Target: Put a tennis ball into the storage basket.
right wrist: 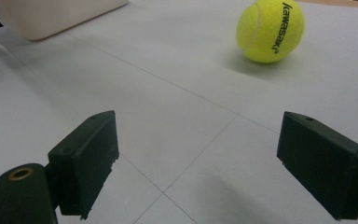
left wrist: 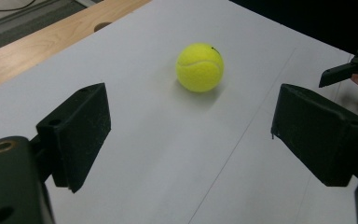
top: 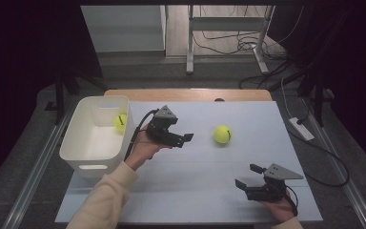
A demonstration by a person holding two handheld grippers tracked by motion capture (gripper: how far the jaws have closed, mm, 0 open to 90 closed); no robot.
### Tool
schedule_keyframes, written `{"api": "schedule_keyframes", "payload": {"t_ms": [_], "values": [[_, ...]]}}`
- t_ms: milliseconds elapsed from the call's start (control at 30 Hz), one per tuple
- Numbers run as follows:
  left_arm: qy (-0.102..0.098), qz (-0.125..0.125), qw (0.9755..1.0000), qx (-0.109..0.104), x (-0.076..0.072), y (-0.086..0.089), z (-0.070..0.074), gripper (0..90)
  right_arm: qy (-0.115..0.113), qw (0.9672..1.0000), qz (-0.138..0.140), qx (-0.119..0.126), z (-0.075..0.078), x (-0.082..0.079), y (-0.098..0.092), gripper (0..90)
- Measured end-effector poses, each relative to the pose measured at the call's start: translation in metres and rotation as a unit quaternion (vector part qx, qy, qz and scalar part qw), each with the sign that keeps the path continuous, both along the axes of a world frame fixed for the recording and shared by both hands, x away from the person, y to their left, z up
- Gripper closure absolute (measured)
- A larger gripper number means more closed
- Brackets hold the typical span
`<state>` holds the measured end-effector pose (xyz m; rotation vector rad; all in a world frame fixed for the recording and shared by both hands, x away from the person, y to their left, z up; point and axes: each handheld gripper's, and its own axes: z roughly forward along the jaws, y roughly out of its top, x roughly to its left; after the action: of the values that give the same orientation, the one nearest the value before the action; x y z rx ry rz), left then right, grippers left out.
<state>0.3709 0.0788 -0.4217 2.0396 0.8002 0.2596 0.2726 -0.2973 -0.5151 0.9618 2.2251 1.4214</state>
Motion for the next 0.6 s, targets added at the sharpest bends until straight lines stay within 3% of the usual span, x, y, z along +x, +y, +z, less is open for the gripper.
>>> {"api": "schedule_keyframes", "payload": {"t_ms": [600], "values": [[0.010, -0.009, 0.9998, 0.011, 0.007, -0.016, -0.009, 12.8, -0.001, 1.0000, 0.001, 0.000, 0.000, 0.000, 0.000, 12.8]]}}
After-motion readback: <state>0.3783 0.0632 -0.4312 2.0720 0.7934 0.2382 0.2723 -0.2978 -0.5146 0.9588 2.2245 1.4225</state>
